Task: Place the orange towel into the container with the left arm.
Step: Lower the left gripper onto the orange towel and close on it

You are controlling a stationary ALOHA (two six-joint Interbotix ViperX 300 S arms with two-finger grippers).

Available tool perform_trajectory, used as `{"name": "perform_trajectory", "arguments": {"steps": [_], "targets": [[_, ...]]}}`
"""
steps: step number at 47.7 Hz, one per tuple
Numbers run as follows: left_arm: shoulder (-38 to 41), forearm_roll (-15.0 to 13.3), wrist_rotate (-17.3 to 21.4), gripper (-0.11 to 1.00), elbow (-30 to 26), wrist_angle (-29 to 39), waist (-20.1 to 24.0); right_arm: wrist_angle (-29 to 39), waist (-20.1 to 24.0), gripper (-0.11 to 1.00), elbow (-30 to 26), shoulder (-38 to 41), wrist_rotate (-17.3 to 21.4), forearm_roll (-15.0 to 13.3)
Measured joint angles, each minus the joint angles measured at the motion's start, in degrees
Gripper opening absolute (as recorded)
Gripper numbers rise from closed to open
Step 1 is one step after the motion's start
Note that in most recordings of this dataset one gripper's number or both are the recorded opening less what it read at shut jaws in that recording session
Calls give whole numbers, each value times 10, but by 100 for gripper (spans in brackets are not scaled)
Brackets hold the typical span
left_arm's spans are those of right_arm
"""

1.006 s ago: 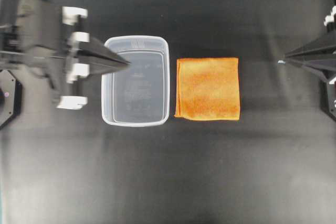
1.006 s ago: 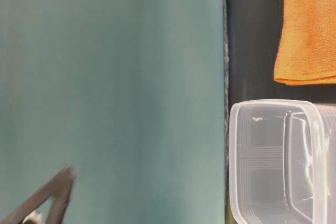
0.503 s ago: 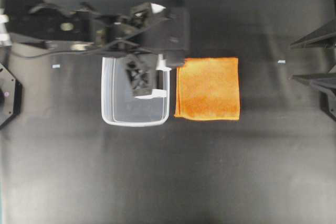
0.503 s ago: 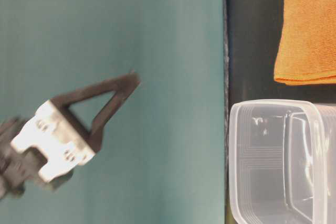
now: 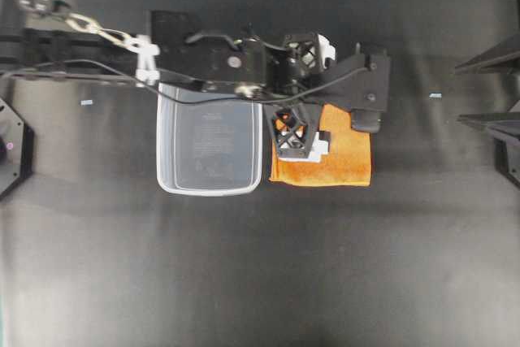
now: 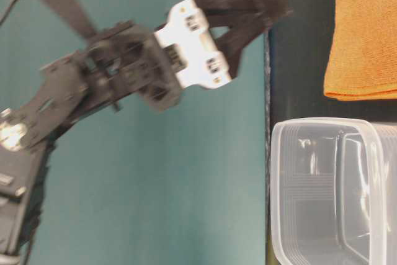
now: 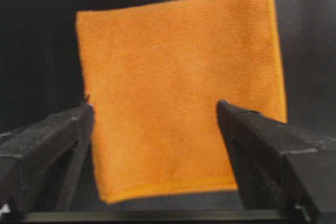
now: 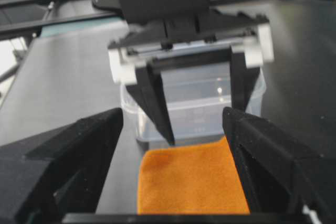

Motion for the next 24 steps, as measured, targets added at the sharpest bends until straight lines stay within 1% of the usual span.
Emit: {"name": "perform_trajectory", "arguments": {"steps": [8, 14, 24], "targets": [[47, 0, -2, 88, -7, 0, 4, -9, 0, 74, 4, -1, 0, 0], [76, 0, -4, 88, -7, -1, -2, -14, -2, 74, 4, -1, 0, 0], [104, 0, -3, 88, -11, 0, -11, -15, -5, 74, 7, -1, 0, 0]]}}
